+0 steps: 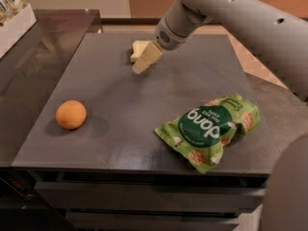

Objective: Move sponge near green rice chip bag

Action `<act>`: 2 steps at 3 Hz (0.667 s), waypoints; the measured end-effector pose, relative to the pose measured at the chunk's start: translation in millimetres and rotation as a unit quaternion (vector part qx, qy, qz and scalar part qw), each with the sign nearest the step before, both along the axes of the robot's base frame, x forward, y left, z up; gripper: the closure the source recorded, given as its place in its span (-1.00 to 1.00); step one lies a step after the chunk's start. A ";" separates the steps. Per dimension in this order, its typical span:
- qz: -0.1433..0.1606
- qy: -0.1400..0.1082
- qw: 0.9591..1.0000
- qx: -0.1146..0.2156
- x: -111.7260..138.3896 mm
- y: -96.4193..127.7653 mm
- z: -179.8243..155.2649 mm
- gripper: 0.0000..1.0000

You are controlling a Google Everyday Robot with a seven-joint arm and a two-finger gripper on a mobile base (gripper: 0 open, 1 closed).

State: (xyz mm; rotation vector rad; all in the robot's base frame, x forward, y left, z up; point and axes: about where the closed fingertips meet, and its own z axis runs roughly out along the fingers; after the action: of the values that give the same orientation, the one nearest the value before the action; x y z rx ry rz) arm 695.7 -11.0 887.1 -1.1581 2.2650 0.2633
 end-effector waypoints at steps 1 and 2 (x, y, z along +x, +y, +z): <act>-0.059 0.010 0.998 0.023 38.8 5.1 -9.6 -1.00; -0.095 0.012 0.995 0.033 66.5 4.9 -17.2 -1.00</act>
Offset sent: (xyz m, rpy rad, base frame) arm 0.1005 0.0004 -0.0203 0.0894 0.0197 -0.2826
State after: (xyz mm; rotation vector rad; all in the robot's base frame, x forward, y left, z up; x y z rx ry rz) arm 762.2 -6.1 870.0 -0.9024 2.3504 0.2746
